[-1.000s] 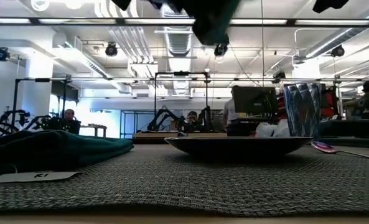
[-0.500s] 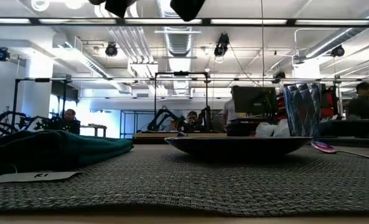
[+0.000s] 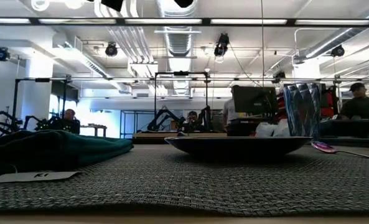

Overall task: Set table place
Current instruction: Put the iridescent blue knife on the gray place mat

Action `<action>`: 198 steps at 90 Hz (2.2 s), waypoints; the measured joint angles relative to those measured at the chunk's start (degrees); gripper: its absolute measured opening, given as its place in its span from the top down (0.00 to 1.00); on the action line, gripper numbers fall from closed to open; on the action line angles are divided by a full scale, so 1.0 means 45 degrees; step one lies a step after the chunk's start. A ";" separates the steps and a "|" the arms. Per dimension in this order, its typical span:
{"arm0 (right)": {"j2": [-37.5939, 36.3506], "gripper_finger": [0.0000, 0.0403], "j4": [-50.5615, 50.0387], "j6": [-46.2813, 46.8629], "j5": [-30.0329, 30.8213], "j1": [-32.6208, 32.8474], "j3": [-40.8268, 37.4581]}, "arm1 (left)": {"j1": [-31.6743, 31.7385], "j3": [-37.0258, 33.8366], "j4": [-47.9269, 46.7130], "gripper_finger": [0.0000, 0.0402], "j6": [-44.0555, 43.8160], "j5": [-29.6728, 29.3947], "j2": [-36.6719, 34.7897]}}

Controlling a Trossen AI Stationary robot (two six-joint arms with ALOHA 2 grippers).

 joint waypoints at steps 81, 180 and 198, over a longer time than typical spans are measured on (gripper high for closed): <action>0.0745 0.67 -0.1087 -0.2273 -0.1635 -0.0127 0.1764 | 0.0005 -0.0001 -0.0102 1.00 -0.0970 0.0467 -0.0078; 0.0627 0.86 -0.1469 -0.1837 -0.0735 -0.0299 0.1816 | 0.0075 -0.0006 -0.0127 0.93 -0.1099 0.0314 -0.0074; 0.0627 0.86 -0.1836 -0.1167 -0.0190 -0.0416 0.1816 | 0.0202 -0.0006 -0.0221 0.94 -0.1095 0.0120 -0.0074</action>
